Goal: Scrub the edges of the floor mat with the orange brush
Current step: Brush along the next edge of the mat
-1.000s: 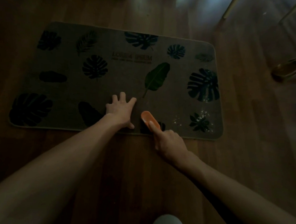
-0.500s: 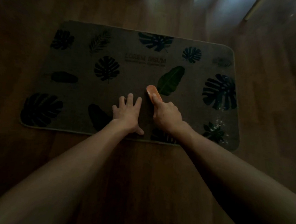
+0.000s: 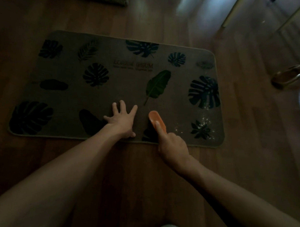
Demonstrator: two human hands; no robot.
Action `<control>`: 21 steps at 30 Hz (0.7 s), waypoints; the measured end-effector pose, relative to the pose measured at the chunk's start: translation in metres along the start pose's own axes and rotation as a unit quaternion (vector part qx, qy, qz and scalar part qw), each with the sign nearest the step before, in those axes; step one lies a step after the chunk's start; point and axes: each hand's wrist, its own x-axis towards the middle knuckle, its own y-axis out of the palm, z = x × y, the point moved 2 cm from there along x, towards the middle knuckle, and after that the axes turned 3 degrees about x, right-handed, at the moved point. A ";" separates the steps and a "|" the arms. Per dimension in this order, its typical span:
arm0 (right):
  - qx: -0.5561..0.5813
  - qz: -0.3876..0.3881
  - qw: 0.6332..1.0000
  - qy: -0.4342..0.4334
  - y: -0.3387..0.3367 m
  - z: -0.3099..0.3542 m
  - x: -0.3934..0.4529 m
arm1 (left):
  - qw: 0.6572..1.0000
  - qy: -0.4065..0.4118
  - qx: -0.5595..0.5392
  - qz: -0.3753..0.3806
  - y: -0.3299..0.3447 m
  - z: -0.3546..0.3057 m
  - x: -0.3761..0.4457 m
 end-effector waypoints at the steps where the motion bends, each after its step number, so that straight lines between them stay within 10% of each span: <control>1: -0.017 0.018 1.000 -0.009 0.005 0.003 -0.010 | 1.000 0.006 0.003 0.002 0.001 0.000 0.000; 21: 0.047 -0.008 0.998 0.035 -0.024 0.023 0.076 | 0.999 0.023 0.022 -0.010 0.005 0.007 0.003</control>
